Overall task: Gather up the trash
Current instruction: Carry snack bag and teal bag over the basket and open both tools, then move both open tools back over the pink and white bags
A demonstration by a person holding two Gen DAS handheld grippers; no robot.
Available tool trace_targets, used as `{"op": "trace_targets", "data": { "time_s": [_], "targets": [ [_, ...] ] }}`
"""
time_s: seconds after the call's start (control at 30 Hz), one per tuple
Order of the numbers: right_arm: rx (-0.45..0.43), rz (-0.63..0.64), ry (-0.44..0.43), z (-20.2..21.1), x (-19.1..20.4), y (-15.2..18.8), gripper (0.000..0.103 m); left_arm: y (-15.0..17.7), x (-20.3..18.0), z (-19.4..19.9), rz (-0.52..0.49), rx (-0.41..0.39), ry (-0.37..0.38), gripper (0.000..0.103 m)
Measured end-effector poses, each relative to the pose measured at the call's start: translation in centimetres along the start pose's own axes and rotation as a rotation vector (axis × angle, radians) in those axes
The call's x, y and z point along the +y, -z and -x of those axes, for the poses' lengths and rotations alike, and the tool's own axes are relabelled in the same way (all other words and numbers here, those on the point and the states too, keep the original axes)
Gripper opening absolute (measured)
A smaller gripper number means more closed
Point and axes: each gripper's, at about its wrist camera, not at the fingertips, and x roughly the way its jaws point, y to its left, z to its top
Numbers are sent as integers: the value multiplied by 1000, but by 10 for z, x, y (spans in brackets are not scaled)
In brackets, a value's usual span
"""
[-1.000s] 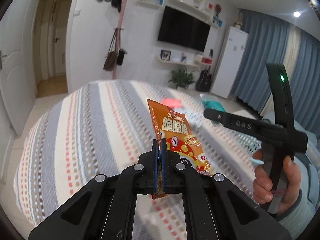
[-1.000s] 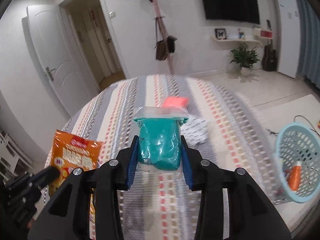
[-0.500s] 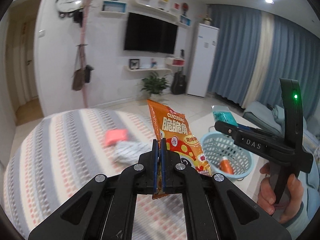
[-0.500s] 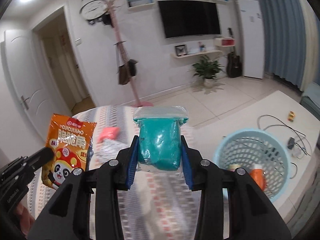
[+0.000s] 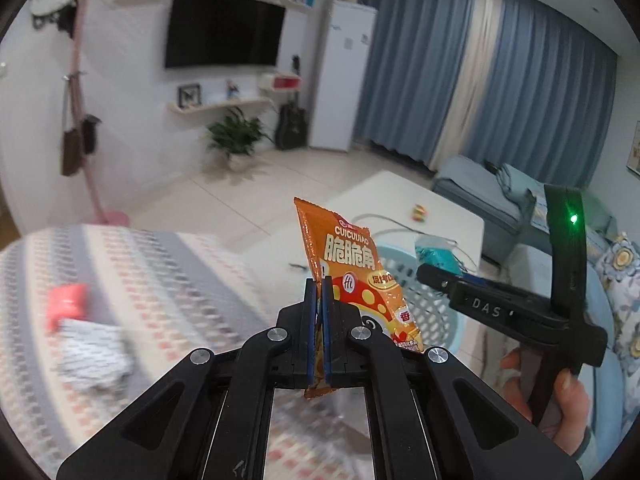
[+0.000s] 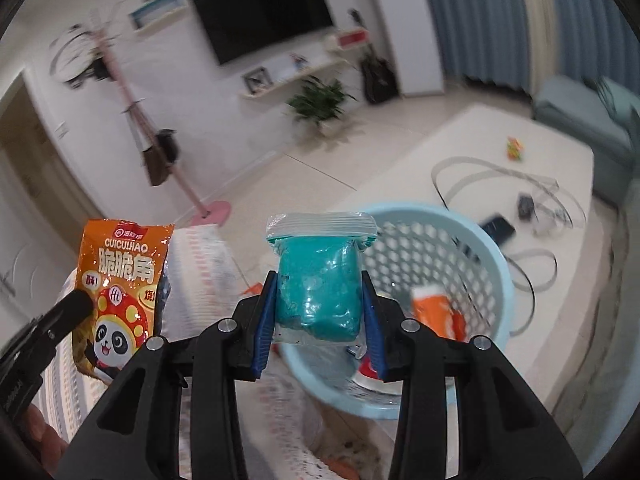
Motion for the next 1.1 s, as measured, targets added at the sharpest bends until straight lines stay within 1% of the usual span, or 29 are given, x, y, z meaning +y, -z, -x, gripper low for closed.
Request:
{"op": "trace_targets", "data": {
  "time_s": [0.1,0.17,0.33,0.4,0.53,0.6,0.63,0.67,0.7,0.77,0.83,0.87,0.97,1.1],
  "targets": [
    [49,-35,30,-19,-22,4,36,1,-14,-33,-22,48,12,1],
    [88,-55,42,-33,-33,7,36,0,-21,-50,-42,69,-3,1],
    [127,-93,75,-48,-53,14,36,0,-32,-88,-56,121,-3,1],
    [143,-102,86,-53,-60,16,36,-1,-36,-98,-64,133,-3,1],
    [150,-103,105,-55,-66,16,37,-5,-41,-110,-67,142,14,1],
    [149,-116,101,-55,-70,14,41,-7,-42,-115,-56,144,19,5],
    [147,-128,101,-54,-73,14,48,-8,-42,-116,-51,147,19,10],
    [143,-138,101,-53,-77,13,55,-8,-42,-117,-46,151,18,20],
    [138,-146,99,-52,-79,12,57,-7,-42,-117,-41,150,18,25],
    [127,-156,97,-47,-83,12,57,-6,-40,-114,-37,150,27,27],
    [123,-158,98,-44,-83,11,57,-6,-39,-109,-28,150,38,34],
    [120,-162,97,-42,-84,10,57,-5,-37,-105,-18,145,45,40],
    [110,-159,80,-36,-78,8,57,-5,-36,-93,-8,128,52,41],
    [86,-117,56,-25,-63,4,57,-4,-33,-69,6,102,55,41]
  ]
}}
